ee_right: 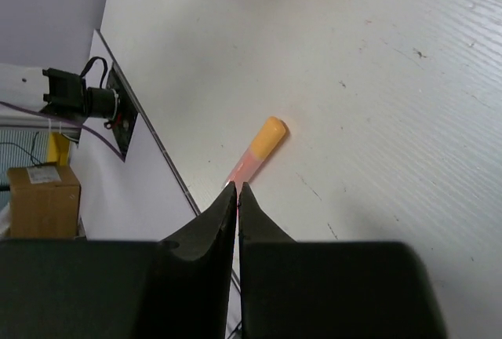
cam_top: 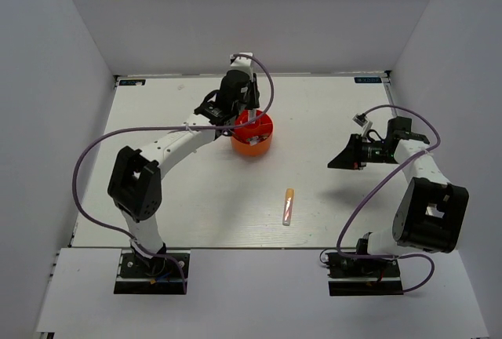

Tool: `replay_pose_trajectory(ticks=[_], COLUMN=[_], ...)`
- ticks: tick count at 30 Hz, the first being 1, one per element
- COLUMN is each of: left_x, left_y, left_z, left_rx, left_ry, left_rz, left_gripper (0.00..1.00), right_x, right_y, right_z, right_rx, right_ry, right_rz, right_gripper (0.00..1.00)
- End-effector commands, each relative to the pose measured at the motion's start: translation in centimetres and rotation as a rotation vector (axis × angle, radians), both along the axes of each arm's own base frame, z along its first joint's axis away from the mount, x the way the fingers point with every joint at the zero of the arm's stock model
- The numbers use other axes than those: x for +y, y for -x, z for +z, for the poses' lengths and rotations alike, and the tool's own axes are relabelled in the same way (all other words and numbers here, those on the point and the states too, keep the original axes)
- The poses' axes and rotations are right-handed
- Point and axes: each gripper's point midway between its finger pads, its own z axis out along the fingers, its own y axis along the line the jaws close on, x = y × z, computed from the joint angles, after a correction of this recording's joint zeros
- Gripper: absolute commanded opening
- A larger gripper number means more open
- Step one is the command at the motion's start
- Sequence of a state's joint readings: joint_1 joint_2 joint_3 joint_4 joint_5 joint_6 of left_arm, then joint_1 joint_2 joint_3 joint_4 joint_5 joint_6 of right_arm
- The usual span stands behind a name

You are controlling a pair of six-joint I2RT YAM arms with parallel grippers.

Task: Sort the stationery into containers
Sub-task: Place the stationery in the storage box.

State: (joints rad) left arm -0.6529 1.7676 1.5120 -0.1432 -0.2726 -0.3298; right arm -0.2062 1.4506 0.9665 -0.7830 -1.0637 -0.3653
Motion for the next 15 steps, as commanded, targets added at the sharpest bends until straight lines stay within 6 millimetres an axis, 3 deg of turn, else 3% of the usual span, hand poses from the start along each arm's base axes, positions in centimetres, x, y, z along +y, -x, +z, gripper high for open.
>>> replay_pose_trajectory(ticks=[1, 3, 15], left_x=[-0.7, -1.1, -0.2], left_y=[-2.0, -2.4, -2.4], left_z=[2.9, 2.7, -3.7], left_rx=[-0.147, -0.193, -0.180], left_ry=[0.043, 0.029, -0.077], left_rz=[-0.037, -0.058, -0.074], left_gripper=[0.00, 0.00, 0.00], right_x=[0.8, 1.1, 1.4], right_y=[0.8, 1.1, 1.4], right_z=[1.2, 1.2, 1.6], right_rx=[-0.144, -0.178, -0.207], right_ry=[-0.037, -0.041, -0.073], right_rz=[0.067, 0.080, 0.102], right_gripper=[0.05, 0.05, 0.08])
